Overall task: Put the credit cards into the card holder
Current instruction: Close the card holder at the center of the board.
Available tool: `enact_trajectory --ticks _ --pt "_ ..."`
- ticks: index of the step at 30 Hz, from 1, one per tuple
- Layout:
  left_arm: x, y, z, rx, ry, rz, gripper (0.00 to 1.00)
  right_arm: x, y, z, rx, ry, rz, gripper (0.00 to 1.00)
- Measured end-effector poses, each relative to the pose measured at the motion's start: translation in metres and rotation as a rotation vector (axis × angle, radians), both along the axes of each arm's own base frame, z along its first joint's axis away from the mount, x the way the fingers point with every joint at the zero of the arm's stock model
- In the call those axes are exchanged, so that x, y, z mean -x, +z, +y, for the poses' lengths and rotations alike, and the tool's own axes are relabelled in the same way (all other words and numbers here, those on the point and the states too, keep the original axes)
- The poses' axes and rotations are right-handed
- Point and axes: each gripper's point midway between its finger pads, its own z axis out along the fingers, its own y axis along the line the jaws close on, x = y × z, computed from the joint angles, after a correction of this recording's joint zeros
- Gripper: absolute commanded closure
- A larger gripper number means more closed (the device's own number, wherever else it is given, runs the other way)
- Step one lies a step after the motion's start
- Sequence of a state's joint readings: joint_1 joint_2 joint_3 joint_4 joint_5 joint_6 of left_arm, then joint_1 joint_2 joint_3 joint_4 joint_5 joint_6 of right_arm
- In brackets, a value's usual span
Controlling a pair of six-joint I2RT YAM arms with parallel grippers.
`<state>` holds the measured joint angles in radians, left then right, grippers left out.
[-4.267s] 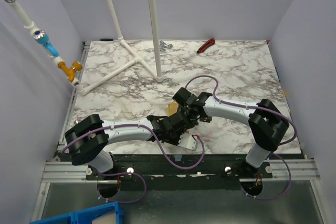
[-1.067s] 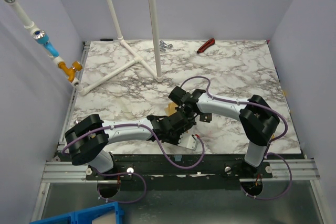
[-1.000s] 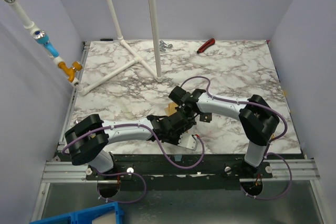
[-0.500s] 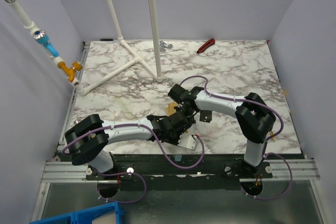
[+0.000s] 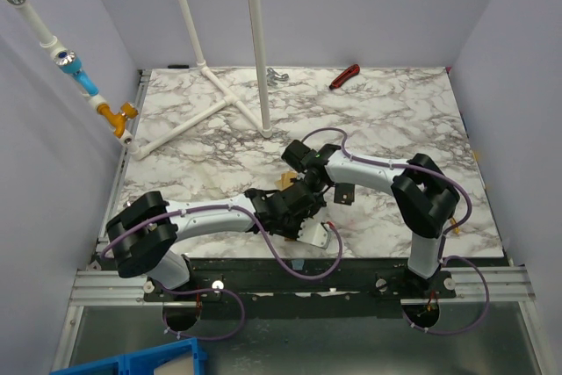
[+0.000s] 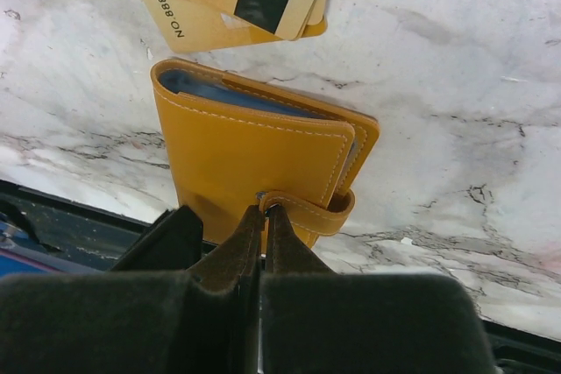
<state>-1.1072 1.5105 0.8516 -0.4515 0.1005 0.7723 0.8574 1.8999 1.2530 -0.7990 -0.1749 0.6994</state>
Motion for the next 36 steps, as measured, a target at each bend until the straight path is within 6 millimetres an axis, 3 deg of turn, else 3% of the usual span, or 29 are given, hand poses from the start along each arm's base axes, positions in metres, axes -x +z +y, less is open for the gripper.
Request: enact_trajectory --ticks 12,24,25,28,36 --pt "-0.022 0.056 0.002 0.104 0.047 -0.062 0.77 0.002 -0.004 0.004 -0.031 -0.003 0.035 0.99" --pt "-0.059 0.111 0.042 0.229 0.197 -0.164 0.77 0.002 -0.005 0.003 -0.004 -0.025 0.049 0.99" --pt "-0.061 0.114 0.046 0.237 0.21 -0.171 0.77 0.002 -0.006 0.003 0.007 -0.029 0.057 0.98" --pt "-0.066 0.117 0.055 0.249 0.241 -0.185 0.77 0.002 -0.006 0.003 0.033 -0.041 0.075 0.82" --pt "-0.084 0.129 0.089 0.295 0.363 -0.222 0.76 0.002 -0.007 0.006 0.075 -0.093 0.067 0.76"
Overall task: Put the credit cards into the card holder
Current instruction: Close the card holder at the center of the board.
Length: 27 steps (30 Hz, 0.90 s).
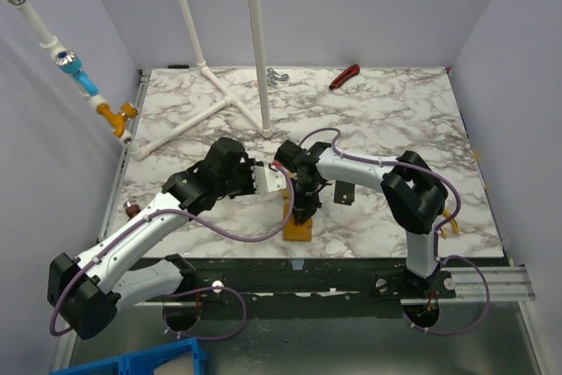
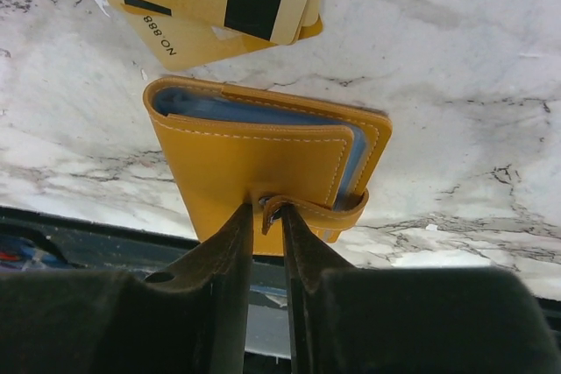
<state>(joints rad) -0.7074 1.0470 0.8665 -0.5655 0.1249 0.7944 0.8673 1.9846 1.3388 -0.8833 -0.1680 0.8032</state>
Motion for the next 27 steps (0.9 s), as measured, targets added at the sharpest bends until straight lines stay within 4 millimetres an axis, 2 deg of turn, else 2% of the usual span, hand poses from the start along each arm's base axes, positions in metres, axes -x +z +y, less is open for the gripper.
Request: enact_trajectory --ticks 6,14,20,25,27 --pt "-0.01 0.007 0.02 0.033 0.072 -0.001 0.76 0.001 0.0 0.004 0.064 0.011 -0.089 0.72" --pt "-0.004 0.0 0.021 0.037 0.071 0.039 0.76 0.001 0.0 0.006 0.192 0.107 -0.263 0.74" --pt "0.001 -0.003 0.035 0.028 0.104 0.067 0.76 0.0 0.001 0.006 0.233 0.14 -0.298 0.74" --pt "0.0 -0.002 0.045 0.031 0.144 0.093 0.76 -0.003 0.001 0.007 0.262 0.193 -0.355 0.67" --pt "-0.002 0.004 0.048 0.053 0.164 0.102 0.76 -0.004 0.001 0.007 0.256 0.208 -0.359 0.65"
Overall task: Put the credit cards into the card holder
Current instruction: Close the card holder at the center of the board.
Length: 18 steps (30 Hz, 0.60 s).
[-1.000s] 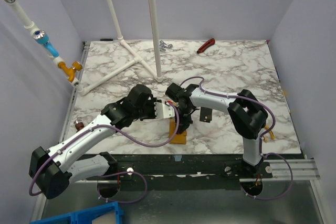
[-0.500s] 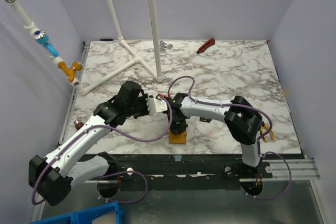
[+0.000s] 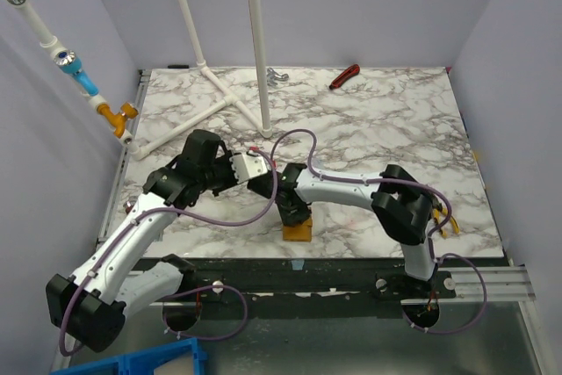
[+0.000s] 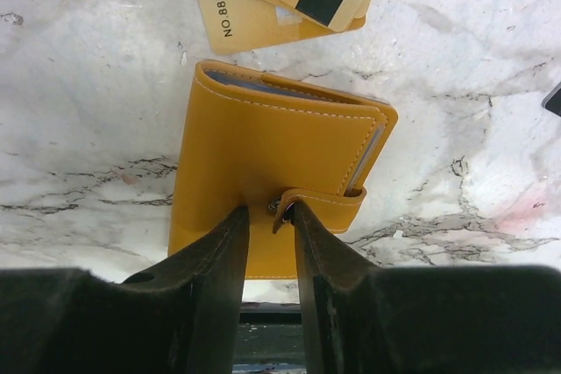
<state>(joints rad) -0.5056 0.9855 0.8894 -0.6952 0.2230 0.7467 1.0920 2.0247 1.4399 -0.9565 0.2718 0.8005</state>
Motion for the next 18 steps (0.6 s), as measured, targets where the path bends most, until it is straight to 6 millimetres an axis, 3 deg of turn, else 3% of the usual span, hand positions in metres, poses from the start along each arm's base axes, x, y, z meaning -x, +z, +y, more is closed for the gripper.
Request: enact_trajectory --ticks 4,13,18 --pt "-0.006 0.017 0.005 0.064 0.041 -0.008 0.76 0.0 0.002 0.0 -0.049 0.017 -0.018 0.63" --pt "-0.01 0.033 0.027 0.21 0.147 0.031 0.76 -0.001 0.009 0.007 -0.21 0.044 -0.029 0.59" --pt "-0.014 0.039 0.028 0.246 0.168 0.074 0.76 -0.01 0.017 0.016 -0.284 0.053 -0.055 0.64"
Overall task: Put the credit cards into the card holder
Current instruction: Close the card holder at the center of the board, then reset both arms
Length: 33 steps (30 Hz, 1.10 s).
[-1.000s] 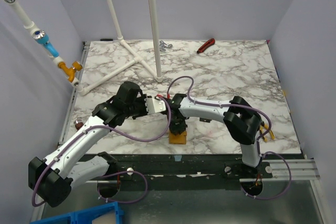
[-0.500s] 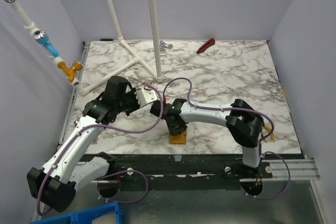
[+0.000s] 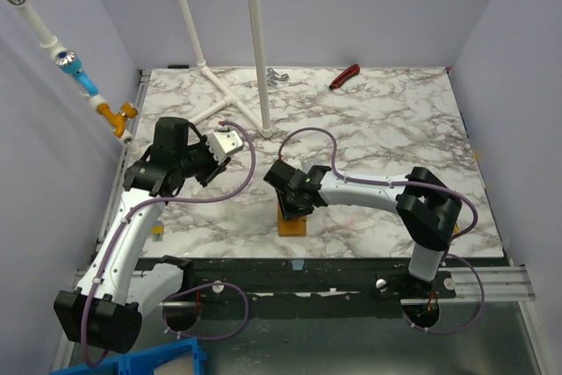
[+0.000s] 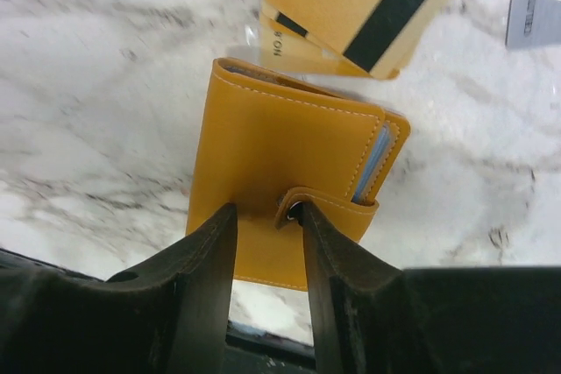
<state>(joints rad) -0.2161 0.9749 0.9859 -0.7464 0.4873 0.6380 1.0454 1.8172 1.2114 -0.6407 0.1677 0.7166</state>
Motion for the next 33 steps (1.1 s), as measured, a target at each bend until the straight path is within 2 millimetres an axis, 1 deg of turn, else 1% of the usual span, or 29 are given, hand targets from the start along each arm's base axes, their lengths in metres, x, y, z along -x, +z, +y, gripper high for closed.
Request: enact_trajectory --ticks 2,5,7,12,14,18,21,23,25,26,28,29,30,31,32,33 --pt "-0.001 -0.002 -0.001 0.007 0.0 0.017 0.76 -0.009 0.003 0.008 -0.042 -0.009 -0.025 0.69" --pt "-0.001 -0.006 -0.004 0.016 -0.002 0.045 0.76 -0.017 0.004 0.013 -0.079 -0.018 -0.048 0.71" --pt "-0.002 -0.008 -0.005 0.018 -0.002 0.057 0.76 -0.019 0.005 0.013 -0.084 -0.024 -0.05 0.71" --pt "-0.002 -0.007 -0.006 0.022 -0.003 0.067 0.76 -0.018 0.009 0.01 -0.092 -0.026 -0.056 0.66" --pt "-0.002 -0.007 -0.006 0.022 -0.003 0.069 0.76 -0.017 0.018 0.009 -0.105 -0.027 -0.064 0.63" --pt "-0.003 -0.011 -0.007 0.031 0.0 0.093 0.76 -0.021 0.044 0.007 -0.147 -0.037 -0.098 0.57" --pt "-0.004 -0.02 -0.01 0.045 0.011 0.148 0.68 -0.029 0.063 0.005 -0.18 -0.051 -0.125 0.54" --pt "-0.005 -0.027 -0.012 0.06 0.031 0.196 0.61 -0.04 0.072 -0.002 -0.197 -0.075 -0.142 0.49" --pt "-0.007 -0.031 -0.014 0.078 0.054 0.228 0.53 -0.063 0.082 -0.02 -0.212 -0.131 -0.167 0.47" --pt "-0.009 -0.031 -0.015 0.09 0.066 0.236 0.47 -0.079 0.088 -0.034 -0.222 -0.171 -0.188 0.46" --pt "-0.013 -0.028 -0.015 0.118 0.091 0.242 0.41 -0.114 0.102 -0.073 -0.244 -0.279 -0.243 0.44" --pt "-0.016 -0.027 -0.014 0.134 0.109 0.242 0.28 -0.136 0.109 -0.104 -0.253 -0.36 -0.287 0.42" --pt "-0.022 -0.025 -0.012 0.154 0.131 0.239 0.02 -0.149 0.114 -0.126 -0.253 -0.416 -0.32 0.35" --pt "-0.026 -0.025 -0.01 0.165 0.146 0.238 0.01 -0.167 0.12 -0.16 -0.25 -0.505 -0.379 0.32" --pt "-0.034 -0.024 -0.006 0.192 0.175 0.236 0.02 -0.179 0.122 -0.192 -0.232 -0.585 -0.435 0.31" --pt "-0.038 -0.023 -0.003 0.208 0.193 0.236 0.02 -0.186 0.121 -0.22 -0.212 -0.65 -0.491 0.3"
